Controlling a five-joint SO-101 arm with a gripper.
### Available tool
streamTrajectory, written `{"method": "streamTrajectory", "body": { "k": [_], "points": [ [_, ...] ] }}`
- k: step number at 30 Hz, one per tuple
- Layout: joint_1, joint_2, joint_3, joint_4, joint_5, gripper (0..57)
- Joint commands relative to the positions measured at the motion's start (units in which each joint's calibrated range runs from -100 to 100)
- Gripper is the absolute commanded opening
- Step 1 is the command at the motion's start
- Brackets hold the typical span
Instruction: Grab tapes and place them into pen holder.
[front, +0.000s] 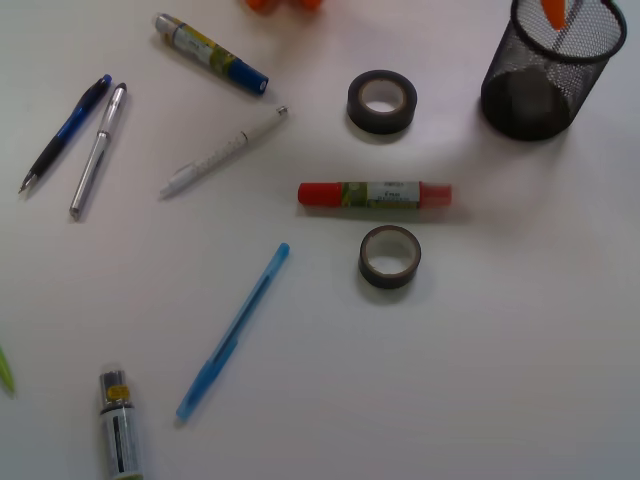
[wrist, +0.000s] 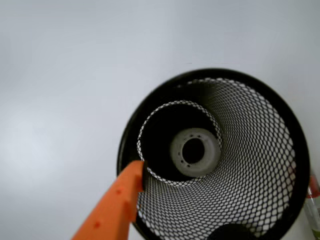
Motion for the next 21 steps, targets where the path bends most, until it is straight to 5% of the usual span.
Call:
{"method": "streamTrajectory", "body": {
  "k": [1, 10, 13, 21],
  "points": [
    [0.04, -3.16, -0.34, 0.03, 0.00, 41.3],
    [14.24, -3.25, -16.01, 24.79, 10.11, 41.3],
    [24.41, -2.74, -20.81, 36.08, 10.01, 41.3],
    [34.73, -3.33, 3.74, 30.13, 4.35, 41.3]
  ]
}}
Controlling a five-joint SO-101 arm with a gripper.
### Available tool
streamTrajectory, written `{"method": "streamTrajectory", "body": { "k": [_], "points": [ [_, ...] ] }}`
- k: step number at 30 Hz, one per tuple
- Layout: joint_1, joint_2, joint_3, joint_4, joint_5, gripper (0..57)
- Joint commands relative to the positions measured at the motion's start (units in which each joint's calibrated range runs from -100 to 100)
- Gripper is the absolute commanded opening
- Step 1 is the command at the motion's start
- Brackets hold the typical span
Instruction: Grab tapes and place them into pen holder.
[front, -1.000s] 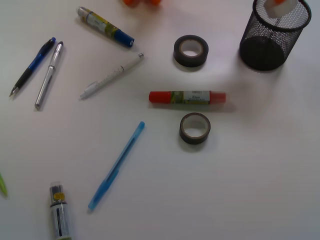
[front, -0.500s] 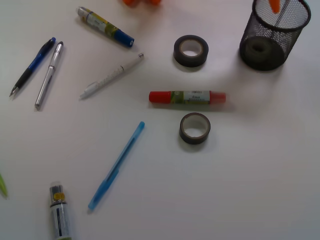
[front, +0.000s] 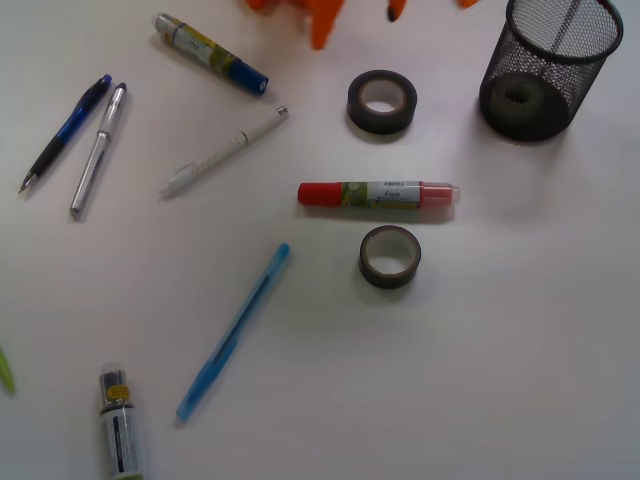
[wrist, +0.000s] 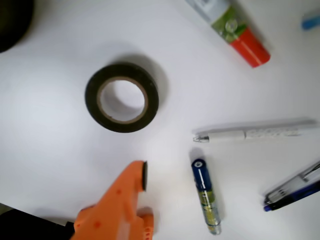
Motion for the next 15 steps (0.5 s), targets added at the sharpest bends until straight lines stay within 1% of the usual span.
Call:
{"method": "streamTrajectory", "body": {
  "k": [1, 4, 8, 15],
  "points": [
    [2.17, -2.45, 17.25, -11.91, -2.25, 41.3],
    [-0.97, -5.68, 27.30, -22.49, -3.81, 41.3],
    [-3.66, -11.46, 37.18, -29.84, -6.74, 41.3],
    [-4.19, -13.07, 43.52, -33.26, -7.03, 41.3]
  ]
}}
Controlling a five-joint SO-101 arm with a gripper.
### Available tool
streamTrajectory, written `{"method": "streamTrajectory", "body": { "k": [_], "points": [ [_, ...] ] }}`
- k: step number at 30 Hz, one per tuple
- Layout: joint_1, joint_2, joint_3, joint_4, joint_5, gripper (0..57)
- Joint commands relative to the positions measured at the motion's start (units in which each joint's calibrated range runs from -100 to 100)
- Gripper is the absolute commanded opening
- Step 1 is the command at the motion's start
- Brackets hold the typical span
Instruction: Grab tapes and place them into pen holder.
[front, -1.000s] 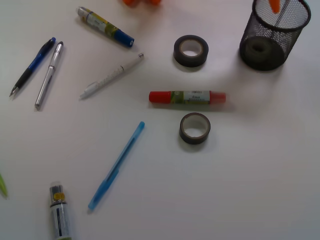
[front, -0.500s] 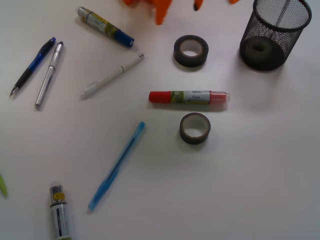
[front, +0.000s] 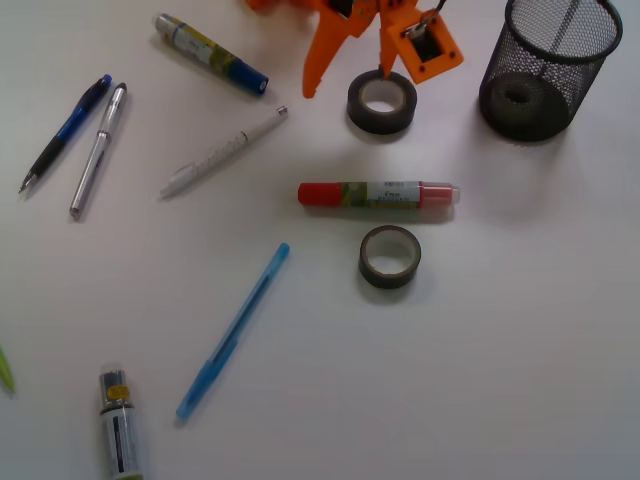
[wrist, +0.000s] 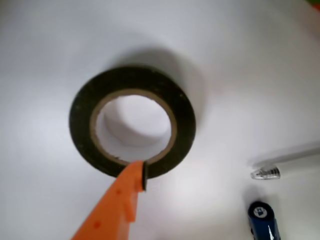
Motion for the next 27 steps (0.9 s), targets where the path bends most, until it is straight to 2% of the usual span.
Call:
{"method": "streamTrajectory", "body": {
  "k": [1, 17, 18, 20, 22, 25, 26, 27],
  "points": [
    [-0.71, -0.81, 1.65, -1.81, -0.29, 41.3],
    [-3.63, 16.28, 1.56, -17.65, -0.34, 40.7],
    [-3.55, 16.53, 1.65, -17.82, -0.34, 39.1],
    [-3.33, 16.70, 1.65, -17.82, -0.34, 32.4],
    [-3.33, 16.70, 1.65, -17.82, -0.10, 22.0],
    [-3.70, 16.28, 1.56, -17.91, 1.12, 2.9],
    [-3.70, 16.28, 1.47, -18.00, 2.25, 0.0],
    [-3.70, 16.28, 1.11, -18.52, 2.93, 1.0]
  ]
}}
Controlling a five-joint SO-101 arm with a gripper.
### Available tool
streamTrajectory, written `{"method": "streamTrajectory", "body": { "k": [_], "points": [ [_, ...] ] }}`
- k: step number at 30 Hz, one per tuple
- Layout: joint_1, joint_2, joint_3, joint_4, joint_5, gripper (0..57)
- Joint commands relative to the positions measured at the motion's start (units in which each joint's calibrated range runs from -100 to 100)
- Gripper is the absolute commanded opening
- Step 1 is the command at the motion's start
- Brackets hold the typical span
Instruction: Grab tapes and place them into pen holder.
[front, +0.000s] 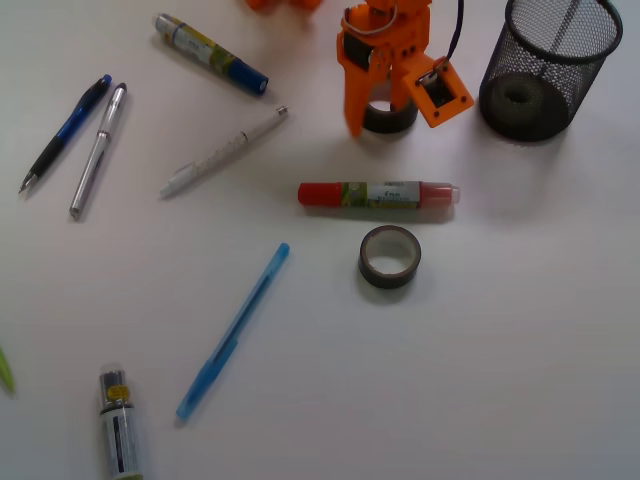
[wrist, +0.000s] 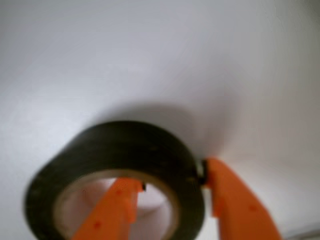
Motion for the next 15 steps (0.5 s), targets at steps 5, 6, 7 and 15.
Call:
{"method": "streamTrajectory", "body": {
  "k": [5, 6, 7, 15],
  "points": [
    [0.15, -0.18, -1.14, -1.60, 3.17, 0.2],
    [0.15, -0.18, -1.14, -1.60, 3.37, 0.2],
    [0.23, -0.27, -1.23, -1.52, 3.81, 0.2],
    [0.75, -4.35, -21.79, 21.67, 10.65, 0.2]
  ]
}}
